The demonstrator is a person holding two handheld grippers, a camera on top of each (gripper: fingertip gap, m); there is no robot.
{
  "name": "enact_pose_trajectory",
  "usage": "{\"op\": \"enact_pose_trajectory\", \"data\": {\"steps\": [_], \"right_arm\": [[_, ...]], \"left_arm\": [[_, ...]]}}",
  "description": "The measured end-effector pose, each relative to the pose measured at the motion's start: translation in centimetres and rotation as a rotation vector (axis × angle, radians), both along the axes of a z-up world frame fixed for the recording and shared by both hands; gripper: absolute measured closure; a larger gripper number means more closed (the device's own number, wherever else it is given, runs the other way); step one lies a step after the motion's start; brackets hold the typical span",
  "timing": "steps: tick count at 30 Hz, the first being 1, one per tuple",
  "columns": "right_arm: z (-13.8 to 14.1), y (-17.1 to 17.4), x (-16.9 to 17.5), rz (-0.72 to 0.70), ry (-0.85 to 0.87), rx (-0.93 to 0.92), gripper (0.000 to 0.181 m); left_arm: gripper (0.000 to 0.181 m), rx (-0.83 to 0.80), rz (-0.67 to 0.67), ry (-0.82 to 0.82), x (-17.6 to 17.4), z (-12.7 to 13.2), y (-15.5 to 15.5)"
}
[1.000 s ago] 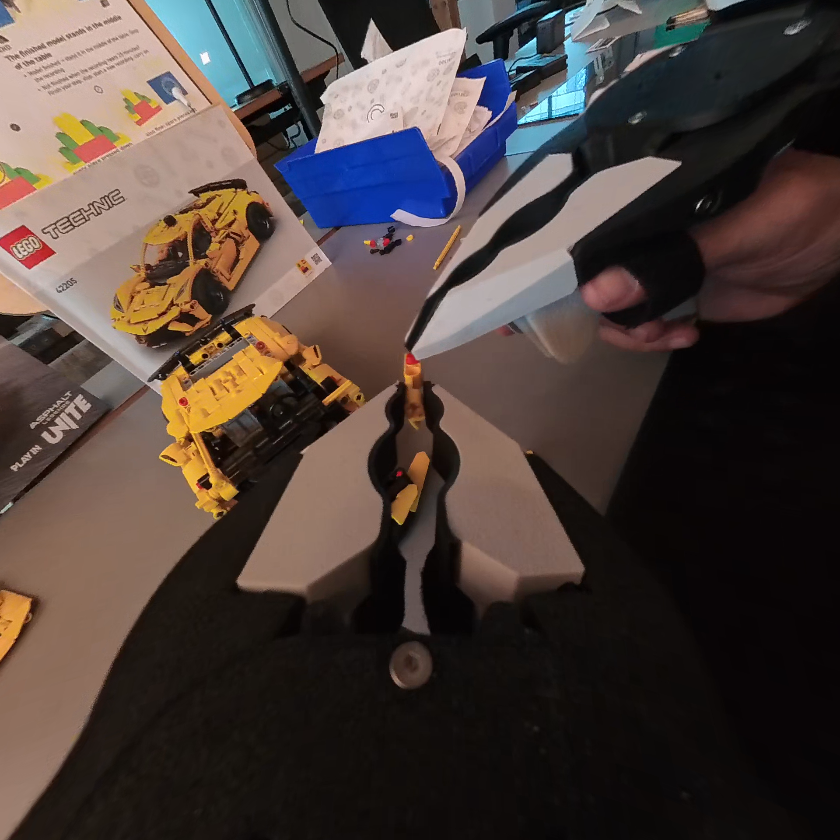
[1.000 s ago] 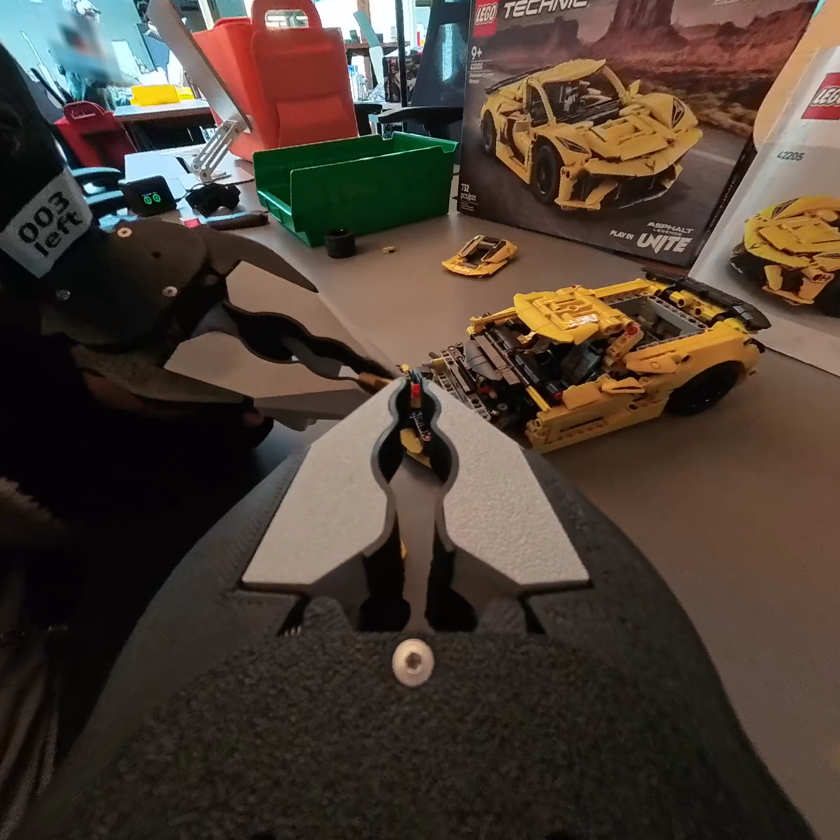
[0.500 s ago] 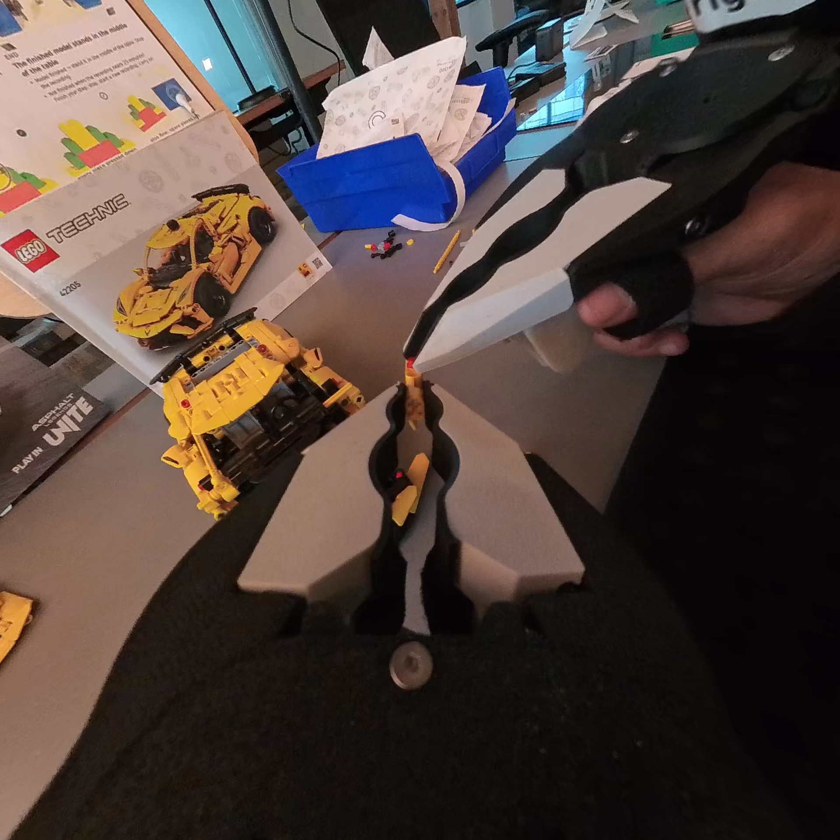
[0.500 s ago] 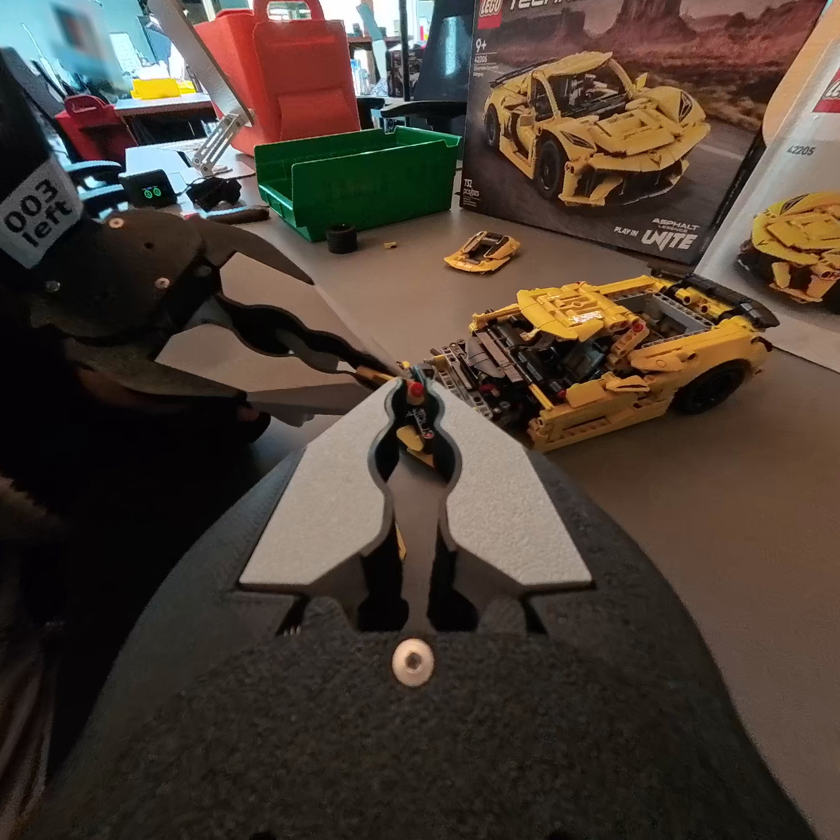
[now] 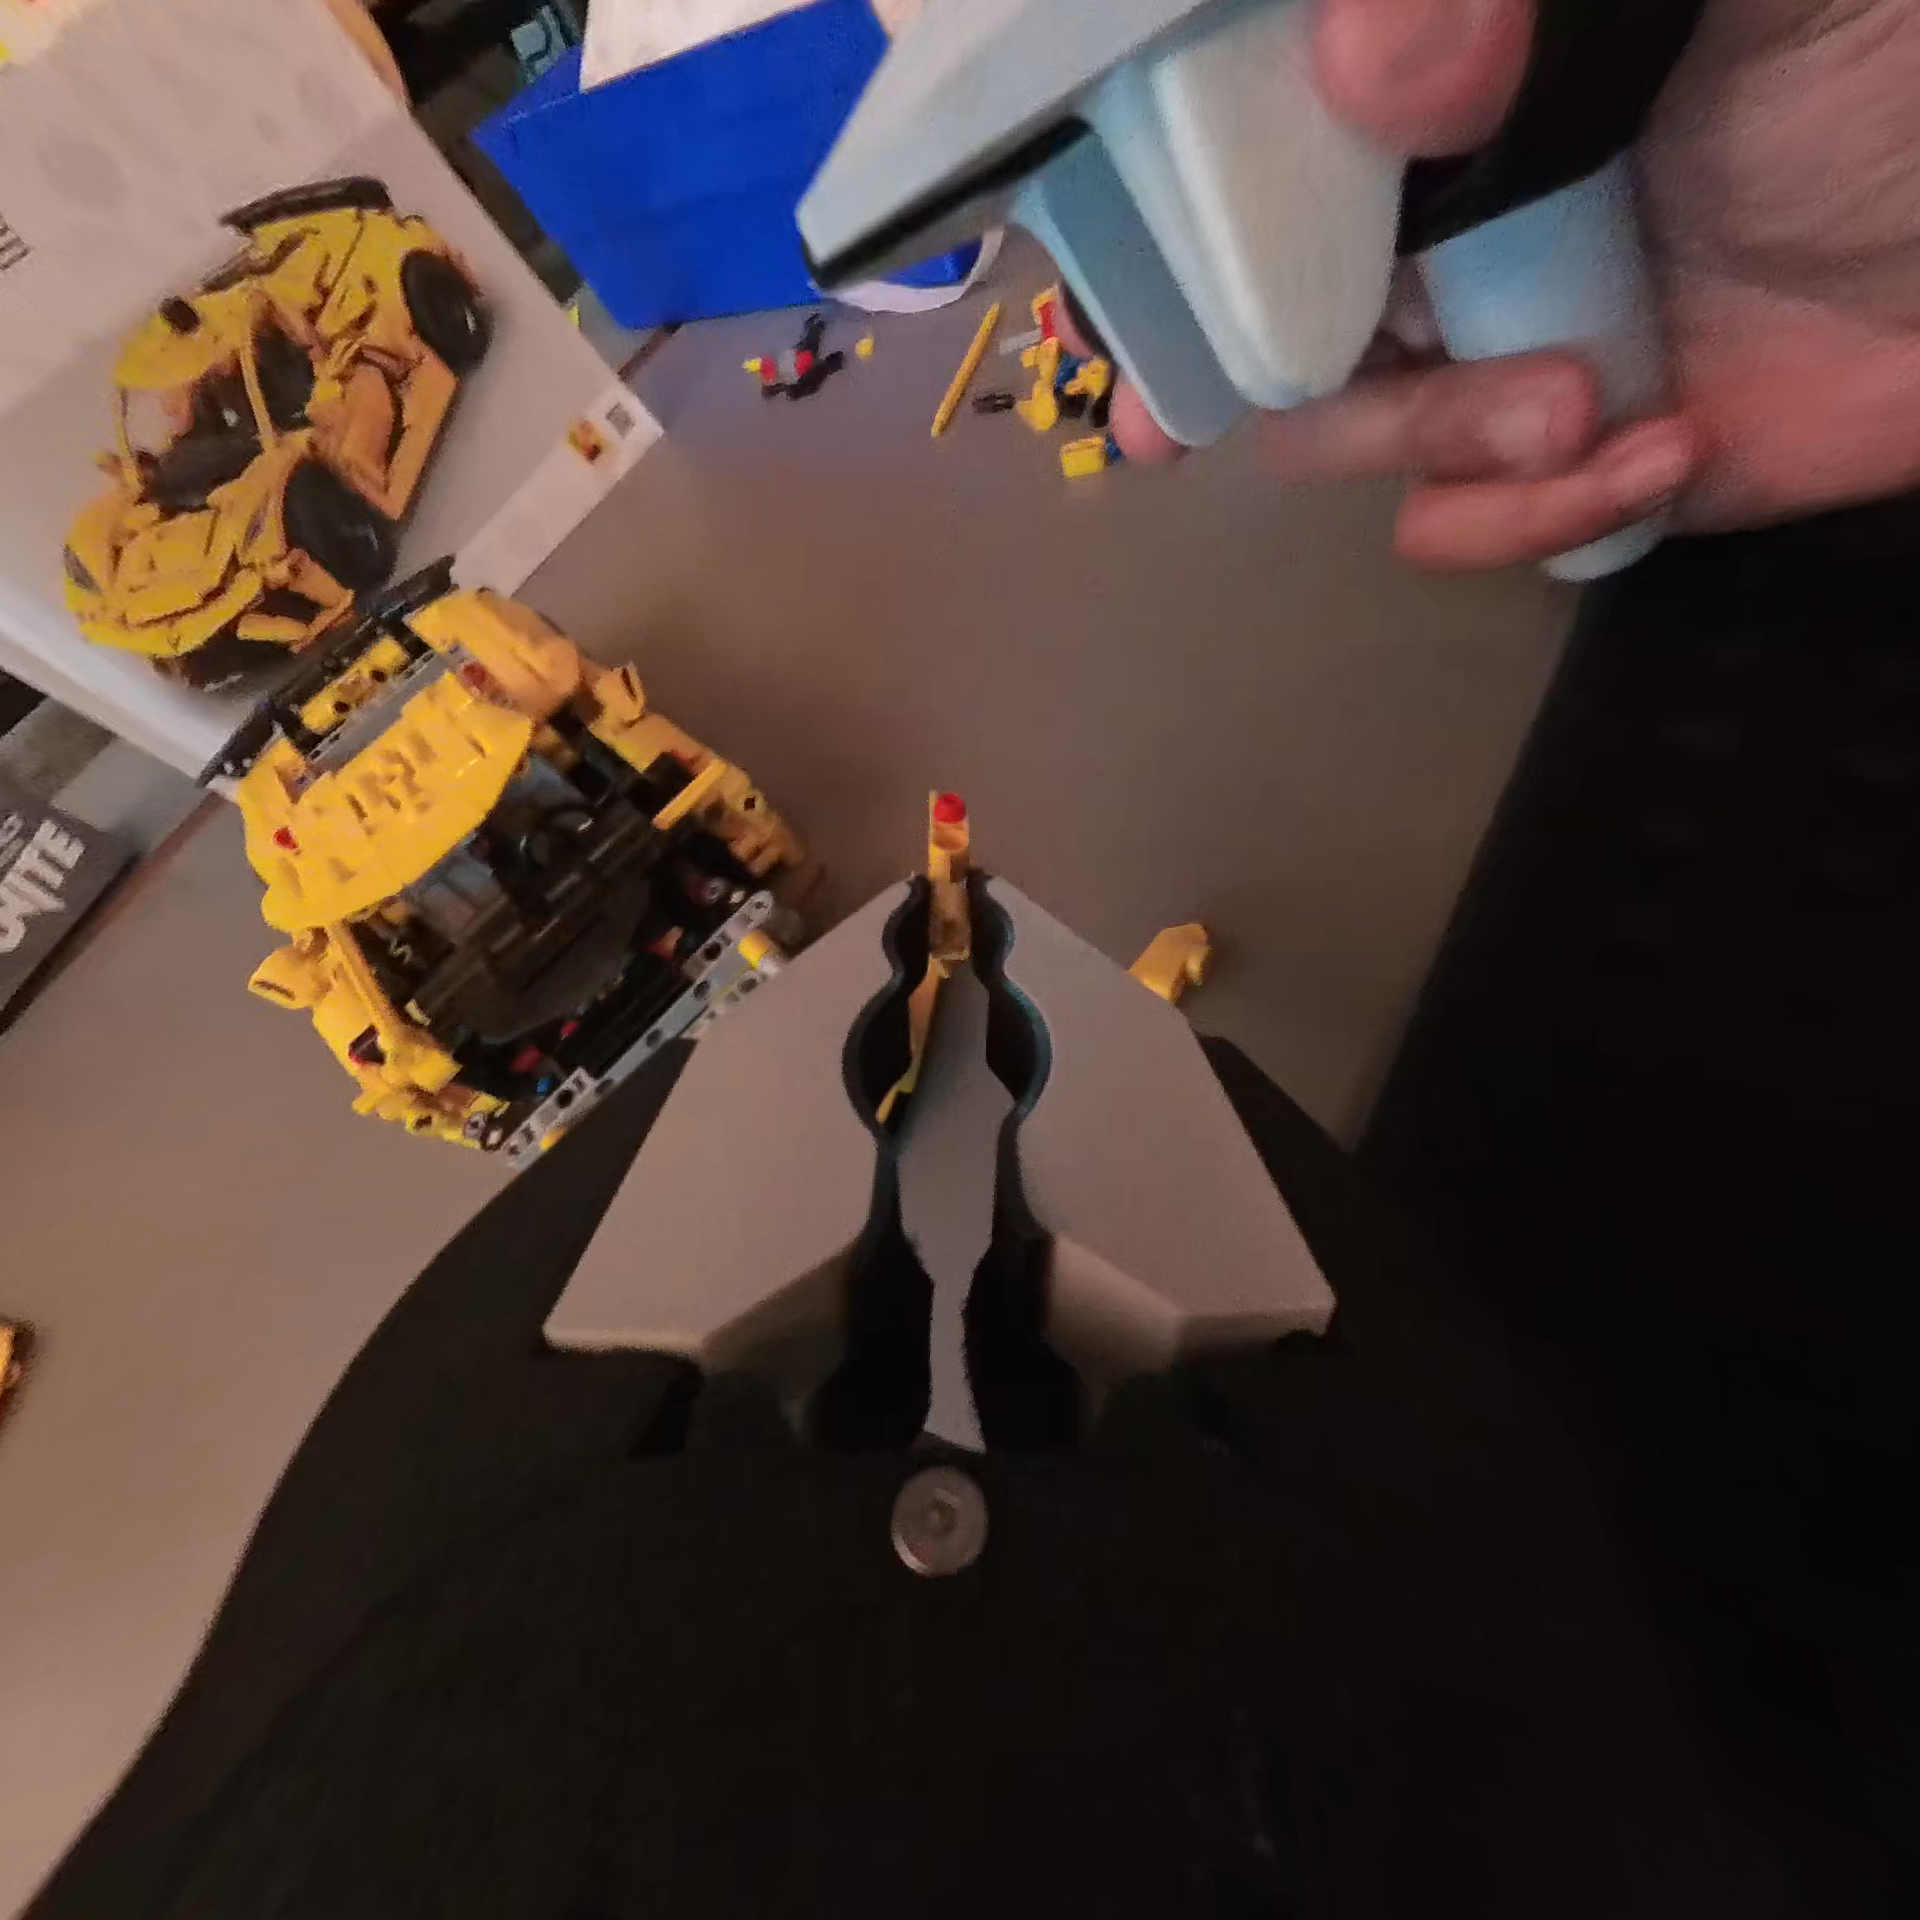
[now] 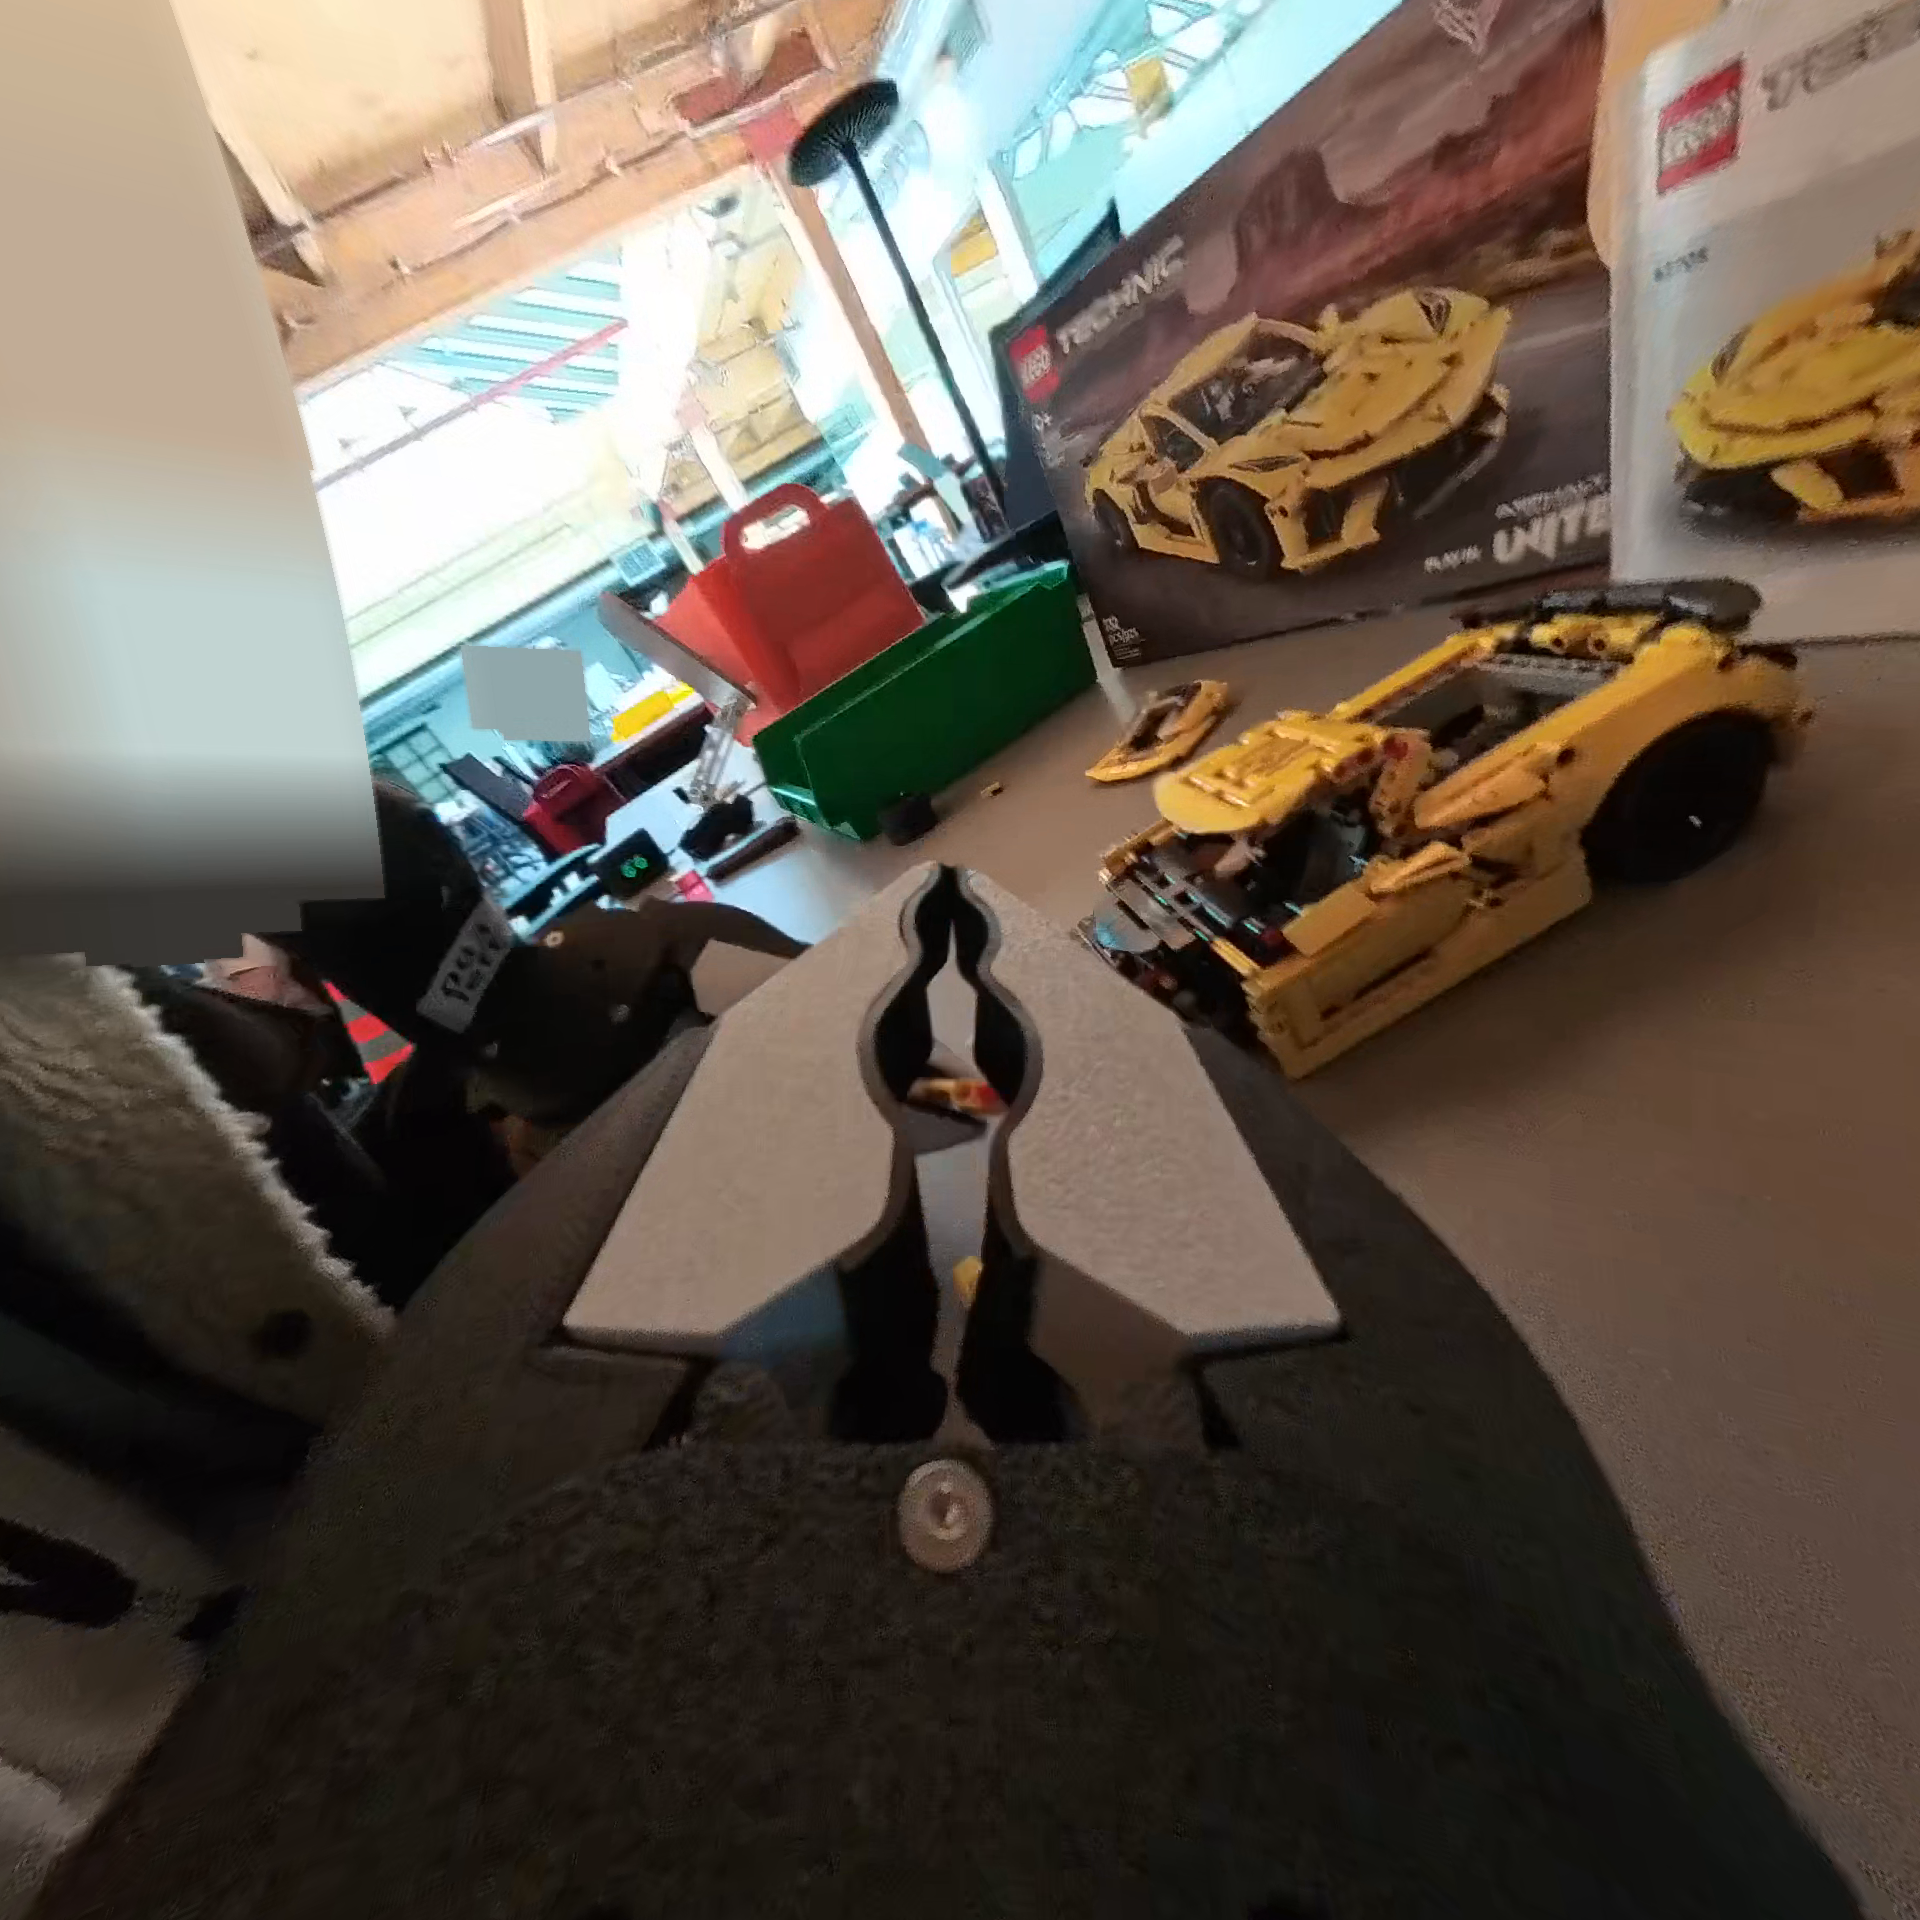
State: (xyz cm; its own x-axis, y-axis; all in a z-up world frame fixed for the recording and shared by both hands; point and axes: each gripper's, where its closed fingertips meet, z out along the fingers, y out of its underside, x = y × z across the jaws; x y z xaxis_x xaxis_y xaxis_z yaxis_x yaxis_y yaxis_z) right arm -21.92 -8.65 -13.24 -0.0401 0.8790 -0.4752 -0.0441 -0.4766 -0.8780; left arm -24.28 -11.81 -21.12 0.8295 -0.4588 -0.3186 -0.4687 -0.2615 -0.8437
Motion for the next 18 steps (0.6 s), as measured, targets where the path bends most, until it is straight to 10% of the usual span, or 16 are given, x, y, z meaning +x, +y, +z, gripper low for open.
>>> {"op": "enact_pose_trajectory", "data": {"steps": [7, 13, 18], "right_arm": [[-1.8, 0.5, -0.8, -0.075, -0.102, 0.085, 0.181], [-4.3, -1.0, -1.8, 0.018, -0.276, 0.167, 0.181], [-11.4, -3.8, -0.4, 0.264, -0.693, 0.506, 0.136]], "left_arm": [[0.175, 0.057, 0.209, -0.384, -6.4, 3.6, 0.5], [0.175, -0.278, 0.511, -0.560, -19.5, -0.9, -1.9], [0.175, -0.345, 0.720, -0.602, -30.7, -1.9, -3.5]]}}
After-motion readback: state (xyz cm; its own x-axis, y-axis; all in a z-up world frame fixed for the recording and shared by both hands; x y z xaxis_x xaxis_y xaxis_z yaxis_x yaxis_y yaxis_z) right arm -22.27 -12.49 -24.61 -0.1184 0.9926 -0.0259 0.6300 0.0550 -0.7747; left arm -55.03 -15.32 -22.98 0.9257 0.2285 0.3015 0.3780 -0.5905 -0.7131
